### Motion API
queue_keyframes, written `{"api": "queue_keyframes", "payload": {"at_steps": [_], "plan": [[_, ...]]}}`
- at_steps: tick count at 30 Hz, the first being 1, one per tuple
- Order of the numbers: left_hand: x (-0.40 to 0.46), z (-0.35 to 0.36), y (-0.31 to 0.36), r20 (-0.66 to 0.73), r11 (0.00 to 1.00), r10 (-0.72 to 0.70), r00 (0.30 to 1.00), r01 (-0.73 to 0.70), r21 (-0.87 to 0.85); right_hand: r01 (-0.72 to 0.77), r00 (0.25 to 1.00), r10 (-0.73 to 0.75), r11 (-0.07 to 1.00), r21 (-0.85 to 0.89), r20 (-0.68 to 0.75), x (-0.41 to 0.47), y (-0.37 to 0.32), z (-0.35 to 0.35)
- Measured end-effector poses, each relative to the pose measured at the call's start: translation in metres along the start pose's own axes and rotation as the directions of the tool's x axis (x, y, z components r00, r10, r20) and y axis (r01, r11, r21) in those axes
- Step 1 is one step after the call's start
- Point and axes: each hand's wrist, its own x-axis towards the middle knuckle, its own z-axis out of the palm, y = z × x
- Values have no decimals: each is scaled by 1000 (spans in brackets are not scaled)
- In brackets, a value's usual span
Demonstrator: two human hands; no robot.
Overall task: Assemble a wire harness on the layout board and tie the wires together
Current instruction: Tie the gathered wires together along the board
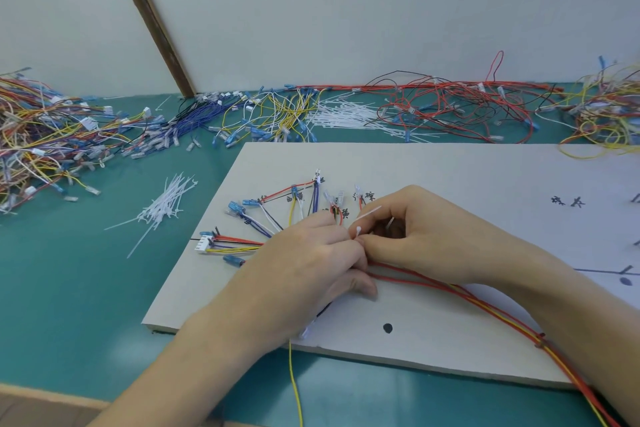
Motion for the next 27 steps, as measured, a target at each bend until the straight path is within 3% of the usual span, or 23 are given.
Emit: {"api": "queue_keyframes", "payload": {"at_steps": [5, 12, 19, 27], "plan": [[1, 1, -7, -25, 995, 85, 996, -83, 54, 5, 1000, -5, 1000, -8, 6, 0, 0, 0], [-2, 8, -8, -96, 999, 42, 995, -39, 37, -9, 1000, 9, 1000, -26, -8, -2, -1, 0], [-6, 13, -16, -170, 994, 112, 979, -113, 2, -18, 1000, 18, 1000, -21, -18, -3, -1, 0], [-7, 17, -9, -295, 982, -139, 945, 93, -164, -22, 1000, 21, 997, -68, -17, -4, -1, -2]]}}
